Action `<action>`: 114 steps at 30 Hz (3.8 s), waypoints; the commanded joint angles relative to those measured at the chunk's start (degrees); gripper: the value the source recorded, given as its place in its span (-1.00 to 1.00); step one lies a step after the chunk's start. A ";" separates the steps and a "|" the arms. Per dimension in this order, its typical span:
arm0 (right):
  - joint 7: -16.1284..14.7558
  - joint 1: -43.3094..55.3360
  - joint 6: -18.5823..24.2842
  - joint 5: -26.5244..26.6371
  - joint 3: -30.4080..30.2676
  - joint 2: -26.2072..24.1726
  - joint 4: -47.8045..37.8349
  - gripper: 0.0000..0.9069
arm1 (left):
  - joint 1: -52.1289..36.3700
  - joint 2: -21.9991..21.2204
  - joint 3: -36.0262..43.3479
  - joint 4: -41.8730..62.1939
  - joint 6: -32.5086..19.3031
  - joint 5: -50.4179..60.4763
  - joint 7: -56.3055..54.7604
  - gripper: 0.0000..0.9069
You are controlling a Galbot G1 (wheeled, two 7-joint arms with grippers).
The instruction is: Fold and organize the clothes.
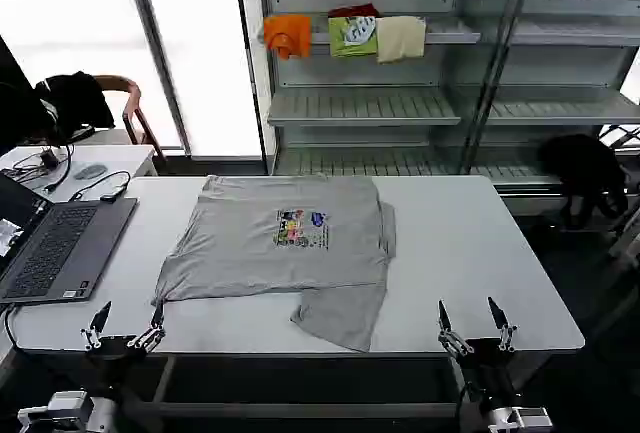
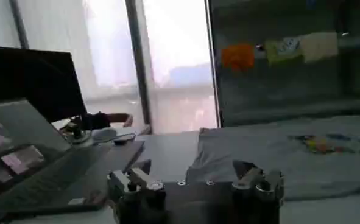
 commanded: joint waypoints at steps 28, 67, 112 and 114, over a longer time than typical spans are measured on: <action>2.62 18.70 -31.13 9.77 -23.48 1.79 1.63 1.00 | -11.02 7.71 2.02 1.62 23.37 -14.52 8.41 1.00; 2.53 18.82 -31.02 9.68 -21.98 3.05 -2.04 1.00 | -21.26 7.22 5.16 14.28 23.79 -15.46 8.09 1.00; -1.31 19.61 -28.91 9.20 -20.57 2.95 -0.74 -1.00 | -19.80 8.17 4.21 11.92 19.42 -17.04 10.47 -0.98; -1.51 20.14 -28.89 9.33 -19.75 2.81 0.22 -1.00 | -20.31 8.32 4.12 11.36 19.30 -18.01 10.17 -1.00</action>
